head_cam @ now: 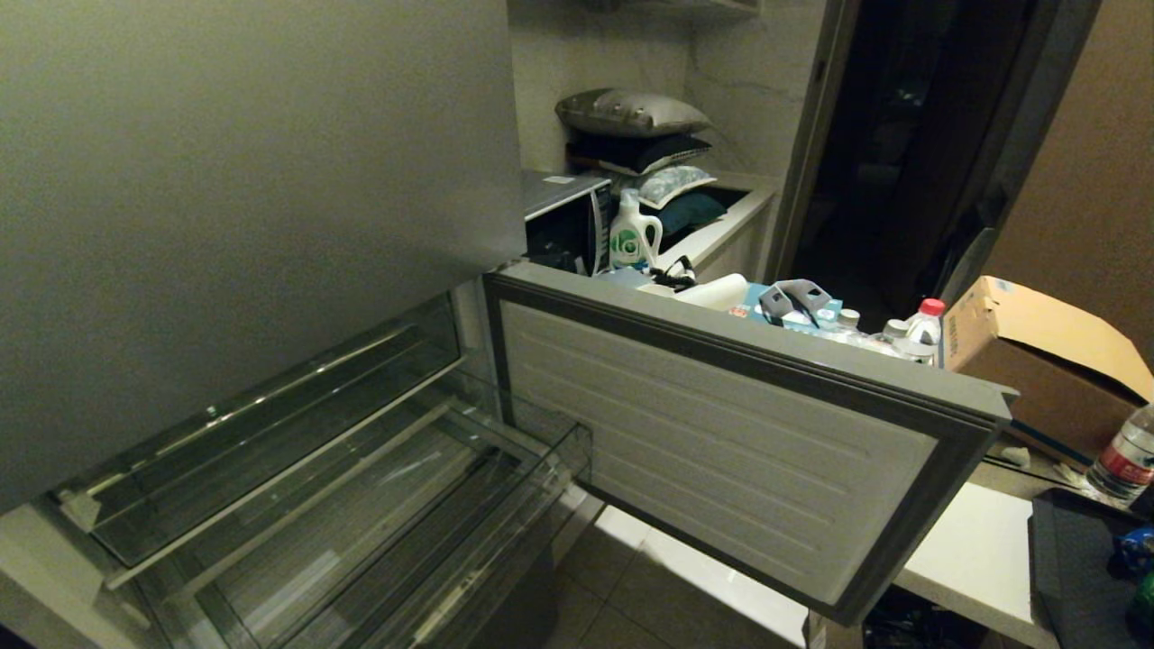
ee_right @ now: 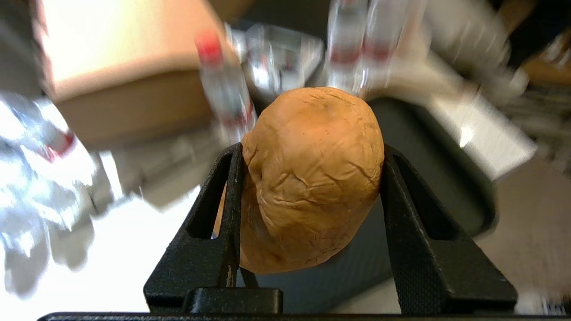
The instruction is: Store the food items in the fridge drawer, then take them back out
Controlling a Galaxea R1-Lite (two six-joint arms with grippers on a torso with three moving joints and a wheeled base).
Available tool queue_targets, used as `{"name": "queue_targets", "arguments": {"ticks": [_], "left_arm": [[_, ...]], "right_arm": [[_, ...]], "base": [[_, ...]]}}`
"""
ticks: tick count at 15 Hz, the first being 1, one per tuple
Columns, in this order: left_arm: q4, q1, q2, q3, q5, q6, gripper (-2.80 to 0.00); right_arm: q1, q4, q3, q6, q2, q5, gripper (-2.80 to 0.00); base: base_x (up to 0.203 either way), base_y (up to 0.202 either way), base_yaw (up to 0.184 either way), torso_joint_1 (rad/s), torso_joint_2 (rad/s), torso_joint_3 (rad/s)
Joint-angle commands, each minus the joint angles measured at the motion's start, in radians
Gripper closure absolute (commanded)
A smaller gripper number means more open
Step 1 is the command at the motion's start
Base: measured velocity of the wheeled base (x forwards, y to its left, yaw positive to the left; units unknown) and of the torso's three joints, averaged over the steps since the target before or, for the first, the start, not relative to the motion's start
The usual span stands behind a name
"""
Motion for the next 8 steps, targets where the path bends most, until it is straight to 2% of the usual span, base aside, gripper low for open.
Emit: {"name": "queue_targets", "arguments": {"ticks": [1,4,6,8], "left_arm": [[0.001,0.0,0.001,0.0,0.0,0.0,0.0],[0.001,0.0,0.001,0.0,0.0,0.0,0.0],[0.001,0.0,0.001,0.0,0.0,0.0,0.0],[0.001,0.0,0.001,0.0,0.0,0.0,0.0]], "right_arm": [[-0.1,-0.013,0.054,0.001,0.079,0.075,0.0],[-0.23,-0.154,0.104,-0.001,0.222,0.175,0.0],[-0.294,-0.274,0.138,-0.004,0.315,0.209,0.0],[-0.343,-0.339,0.168,-0.005,0.38,0.268,0.0]], "base": [[0.0,0.0,0.0,0.0,0.0,0.0],[0.0,0.0,0.0,0.0,0.0,0.0],[0.0,0.0,0.0,0.0,0.0,0.0],[0.0,0.0,0.0,0.0,0.0,0.0]]}}
